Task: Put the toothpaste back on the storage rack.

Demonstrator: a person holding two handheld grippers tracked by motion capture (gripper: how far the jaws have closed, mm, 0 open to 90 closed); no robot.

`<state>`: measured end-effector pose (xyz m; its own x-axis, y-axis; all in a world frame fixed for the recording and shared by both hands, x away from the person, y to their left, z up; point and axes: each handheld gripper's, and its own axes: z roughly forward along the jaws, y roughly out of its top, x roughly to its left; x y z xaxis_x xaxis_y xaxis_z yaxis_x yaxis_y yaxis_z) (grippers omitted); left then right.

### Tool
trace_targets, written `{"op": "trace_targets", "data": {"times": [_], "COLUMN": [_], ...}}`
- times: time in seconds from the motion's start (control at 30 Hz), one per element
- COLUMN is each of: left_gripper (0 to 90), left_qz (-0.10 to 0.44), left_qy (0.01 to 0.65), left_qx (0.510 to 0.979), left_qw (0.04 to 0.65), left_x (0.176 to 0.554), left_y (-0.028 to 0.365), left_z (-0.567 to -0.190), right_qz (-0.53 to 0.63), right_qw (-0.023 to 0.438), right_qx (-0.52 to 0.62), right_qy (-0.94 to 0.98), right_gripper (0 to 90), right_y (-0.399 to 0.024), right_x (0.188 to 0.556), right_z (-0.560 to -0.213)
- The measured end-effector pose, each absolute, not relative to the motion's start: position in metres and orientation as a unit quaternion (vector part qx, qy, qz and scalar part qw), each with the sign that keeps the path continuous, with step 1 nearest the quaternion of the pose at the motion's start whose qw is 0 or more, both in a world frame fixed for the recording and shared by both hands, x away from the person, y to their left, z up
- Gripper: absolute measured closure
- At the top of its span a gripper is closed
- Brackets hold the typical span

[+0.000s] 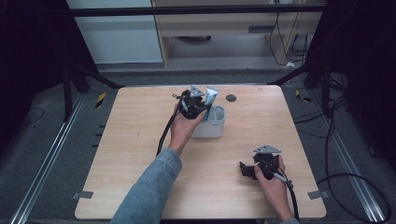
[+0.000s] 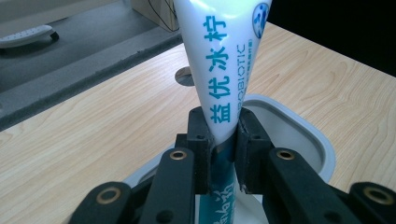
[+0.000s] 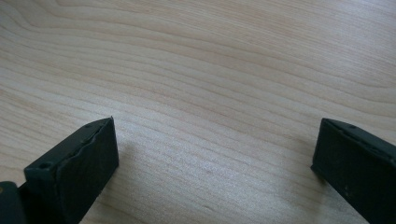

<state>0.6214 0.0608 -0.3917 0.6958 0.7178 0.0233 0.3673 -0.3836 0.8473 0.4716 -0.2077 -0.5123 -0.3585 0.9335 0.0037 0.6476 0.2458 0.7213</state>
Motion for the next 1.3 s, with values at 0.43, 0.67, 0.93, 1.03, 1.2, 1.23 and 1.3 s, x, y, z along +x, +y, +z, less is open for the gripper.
{"op": "trace_targets", "data": {"times": [0.43,0.67,0.93,1.03,1.2,1.23,1.3], "left_gripper": [77.6,77.5,77.4,77.3,77.1,77.0,77.0], "left_qz": [0.193,0.19,0.188,0.185,0.186,0.186,0.186], "left_qy": [0.335,0.341,0.342,0.342,0.339,0.339,0.342], "left_qx": [0.814,0.813,0.813,0.814,0.818,0.818,0.817], "left_qw": [0.434,0.431,0.432,0.432,0.426,0.425,0.426], "left_x": [0.621,0.622,0.621,0.621,0.621,0.622,0.622], "left_y": [0.058,0.061,0.061,0.059,0.057,0.056,0.055], "left_z": [-0.396,-0.403,-0.402,-0.402,-0.401,-0.401,-0.401], "right_qz": [0.324,0.324,0.324,0.324,0.324,0.324,0.324], "right_qw": [0.22,0.221,0.221,0.221,0.221,0.221,0.221], "right_qx": [0.521,0.521,0.521,0.521,0.521,0.521,0.521], "right_qy": [0.758,0.758,0.758,0.758,0.758,0.758,0.758], "right_gripper": [0.5,0.5,0.5,0.5,0.5,0.5,0.5], "right_y": [-0.208,-0.208,-0.208,-0.208,-0.208,-0.208,-0.208], "right_x": [0.472,0.472,0.472,0.472,0.472,0.472,0.472], "right_z": [-0.512,-0.512,-0.512,-0.512,-0.512,-0.512,-0.512]}}
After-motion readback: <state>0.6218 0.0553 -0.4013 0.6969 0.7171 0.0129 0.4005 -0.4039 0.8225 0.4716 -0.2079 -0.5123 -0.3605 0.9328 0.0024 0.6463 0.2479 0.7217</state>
